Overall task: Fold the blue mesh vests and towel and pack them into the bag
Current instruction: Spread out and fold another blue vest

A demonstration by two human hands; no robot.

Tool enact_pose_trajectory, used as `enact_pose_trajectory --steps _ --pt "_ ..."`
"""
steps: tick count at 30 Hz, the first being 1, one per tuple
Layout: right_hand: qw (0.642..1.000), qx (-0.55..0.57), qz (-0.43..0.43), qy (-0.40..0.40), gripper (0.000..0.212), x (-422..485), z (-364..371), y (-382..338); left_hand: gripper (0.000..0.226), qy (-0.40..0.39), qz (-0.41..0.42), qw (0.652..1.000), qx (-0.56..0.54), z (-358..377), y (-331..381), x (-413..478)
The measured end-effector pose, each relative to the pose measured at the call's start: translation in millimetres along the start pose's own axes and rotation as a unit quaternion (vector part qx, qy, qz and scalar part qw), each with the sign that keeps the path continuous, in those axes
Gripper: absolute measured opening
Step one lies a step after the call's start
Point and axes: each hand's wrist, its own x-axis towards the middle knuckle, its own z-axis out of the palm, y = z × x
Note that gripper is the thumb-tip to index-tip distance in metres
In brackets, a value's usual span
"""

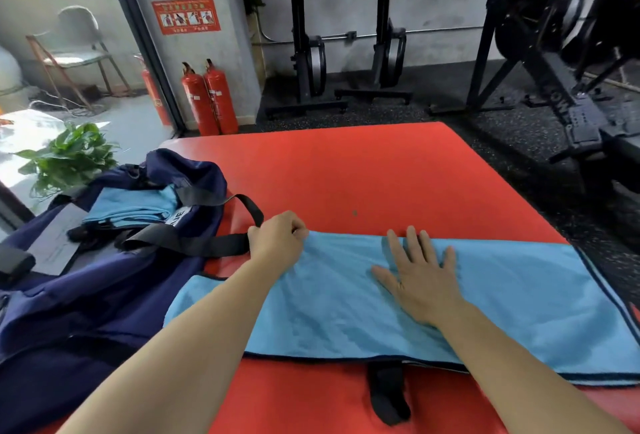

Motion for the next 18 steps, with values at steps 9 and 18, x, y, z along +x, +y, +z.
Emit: enact_pose_trajectory --steps 9,18 --pt "1.0 0.019 0.006 -0.004 0.082 -10 -15 7 0.024 0.178 0.161 0.965 0.107 13 8 -26" --pt "0.983 0.034 0.175 -0.041 0.096 -45 -12 91 0.103 -0.158 0.182 0.952 0.191 27 15 -98"
